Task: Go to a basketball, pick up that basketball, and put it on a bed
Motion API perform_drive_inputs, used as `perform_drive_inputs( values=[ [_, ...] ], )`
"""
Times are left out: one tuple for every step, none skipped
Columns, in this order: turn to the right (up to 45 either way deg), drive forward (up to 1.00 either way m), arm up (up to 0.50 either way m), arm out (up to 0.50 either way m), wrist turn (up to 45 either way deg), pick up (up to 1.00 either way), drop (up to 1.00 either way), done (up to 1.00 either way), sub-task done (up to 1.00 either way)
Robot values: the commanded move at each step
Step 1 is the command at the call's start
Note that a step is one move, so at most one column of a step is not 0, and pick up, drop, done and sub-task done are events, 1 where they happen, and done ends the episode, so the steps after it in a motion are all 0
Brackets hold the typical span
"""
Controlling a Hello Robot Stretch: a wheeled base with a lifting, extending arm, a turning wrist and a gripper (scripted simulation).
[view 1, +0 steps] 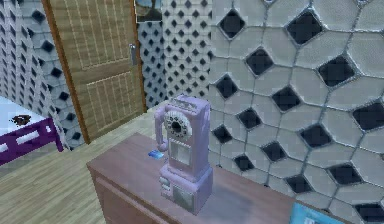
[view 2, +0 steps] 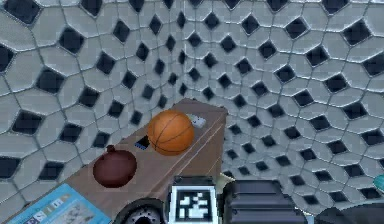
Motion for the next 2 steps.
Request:
perform_drive_inputs(
  values=[
    [0.0,0.0,0.0,0.44,0.0,0.0,0.0,0.0,0.0],
    [0.0,0.0,0.0,0.0,45.0,0.0,0.0,0.0,0.0]
  ],
)
